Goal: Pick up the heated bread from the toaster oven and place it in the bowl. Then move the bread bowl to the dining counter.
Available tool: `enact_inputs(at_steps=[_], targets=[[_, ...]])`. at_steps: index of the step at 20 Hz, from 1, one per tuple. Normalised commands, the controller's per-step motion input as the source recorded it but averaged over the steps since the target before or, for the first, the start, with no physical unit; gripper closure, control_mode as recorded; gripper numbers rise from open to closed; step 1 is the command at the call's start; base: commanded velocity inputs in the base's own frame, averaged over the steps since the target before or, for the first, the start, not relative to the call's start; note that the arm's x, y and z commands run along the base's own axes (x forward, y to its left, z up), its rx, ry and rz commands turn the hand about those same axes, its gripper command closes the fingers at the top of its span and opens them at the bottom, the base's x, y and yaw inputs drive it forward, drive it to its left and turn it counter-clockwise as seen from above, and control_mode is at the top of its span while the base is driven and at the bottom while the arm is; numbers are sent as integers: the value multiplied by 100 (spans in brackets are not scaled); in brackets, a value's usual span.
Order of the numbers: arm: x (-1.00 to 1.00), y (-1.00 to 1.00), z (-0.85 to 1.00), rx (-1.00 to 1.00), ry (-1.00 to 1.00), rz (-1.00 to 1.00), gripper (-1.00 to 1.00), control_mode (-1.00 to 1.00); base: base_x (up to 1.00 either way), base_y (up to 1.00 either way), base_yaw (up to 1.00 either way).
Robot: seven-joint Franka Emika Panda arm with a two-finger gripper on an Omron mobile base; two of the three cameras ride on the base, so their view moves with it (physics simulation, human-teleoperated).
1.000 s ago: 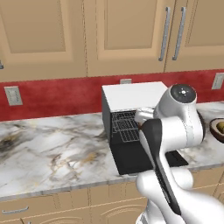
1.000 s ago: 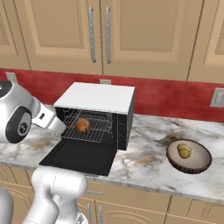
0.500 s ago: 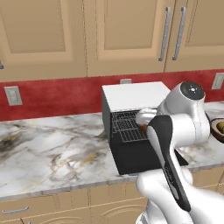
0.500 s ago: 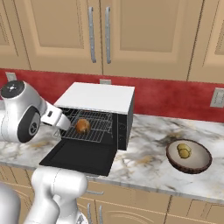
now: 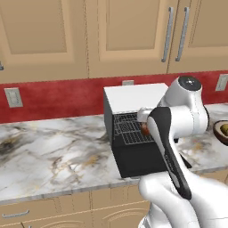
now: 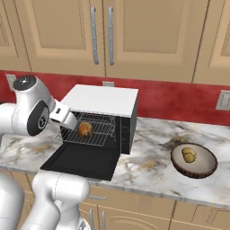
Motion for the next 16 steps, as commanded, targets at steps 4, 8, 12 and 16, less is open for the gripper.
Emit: enact_inputs(at_steps=[4, 8, 12, 16], targets=[[27, 0, -17, -1, 16, 0, -100, -100, 0, 0, 0], [12, -10, -36, -2, 12, 1, -100, -100, 0, 0, 0], [5, -4, -51, -4, 11, 4, -100, -100, 0, 0, 0], [40, 0, -48, -7, 3, 2, -100, -100, 0, 0, 0]])
